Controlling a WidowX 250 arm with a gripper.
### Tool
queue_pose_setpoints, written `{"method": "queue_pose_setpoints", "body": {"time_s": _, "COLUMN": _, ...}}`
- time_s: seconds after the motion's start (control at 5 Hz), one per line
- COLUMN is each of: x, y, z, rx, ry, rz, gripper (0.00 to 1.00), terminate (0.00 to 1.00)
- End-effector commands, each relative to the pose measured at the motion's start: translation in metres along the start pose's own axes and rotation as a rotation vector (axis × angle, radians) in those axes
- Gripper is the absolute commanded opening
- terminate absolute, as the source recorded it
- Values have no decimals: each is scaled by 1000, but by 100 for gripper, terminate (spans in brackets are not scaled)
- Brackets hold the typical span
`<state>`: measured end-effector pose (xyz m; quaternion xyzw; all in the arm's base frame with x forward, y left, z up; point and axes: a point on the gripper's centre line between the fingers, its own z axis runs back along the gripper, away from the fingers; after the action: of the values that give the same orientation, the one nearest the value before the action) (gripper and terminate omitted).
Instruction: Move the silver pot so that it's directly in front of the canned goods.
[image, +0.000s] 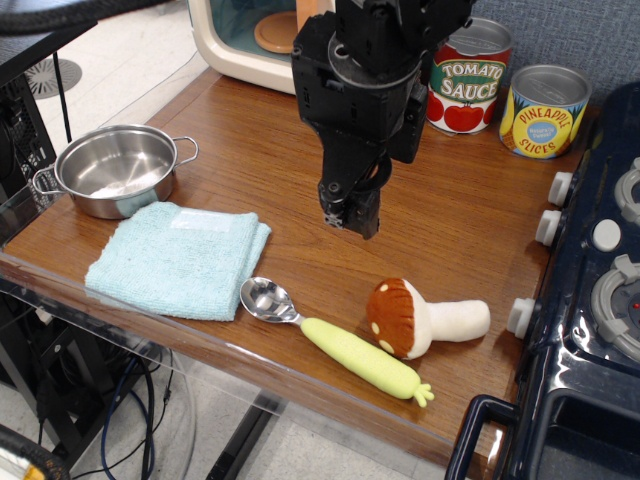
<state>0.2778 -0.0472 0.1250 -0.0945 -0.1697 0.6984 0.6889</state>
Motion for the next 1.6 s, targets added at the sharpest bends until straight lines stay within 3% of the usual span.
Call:
{"method": "queue_pose_setpoints", "body": {"time_s": 0.0, "x": 0, "y": 0, "z": 0, "rx": 0, "ry": 0, "rz": 0, "gripper": 100, "terminate": 0}}
{"method": "queue_pose_setpoints", "body": {"time_s": 0.4, "x": 45, "y": -2, "z": -8, "rx": 26, "ry": -87, "rz": 87, "gripper": 100, "terminate": 0}}
{"method": "queue_pose_setpoints", "body": {"time_s": 0.8, "x": 121, "y": 0, "z": -30, "rx": 117, "ry": -235, "rz": 247, "gripper": 100, "terminate": 0}}
{"method": "queue_pose_setpoints", "body": {"time_s": 1.0, "x": 154, "y": 9, "z": -48, "rx": 190, "ry": -306, "rz": 320, "gripper": 100, "terminate": 0}}
{"method": "queue_pose_setpoints", "body": {"time_s": 1.4, "x": 206, "y": 22, "z": -69, "rx": 292, "ry": -438, "rz": 436, "gripper": 100, "terminate": 0}}
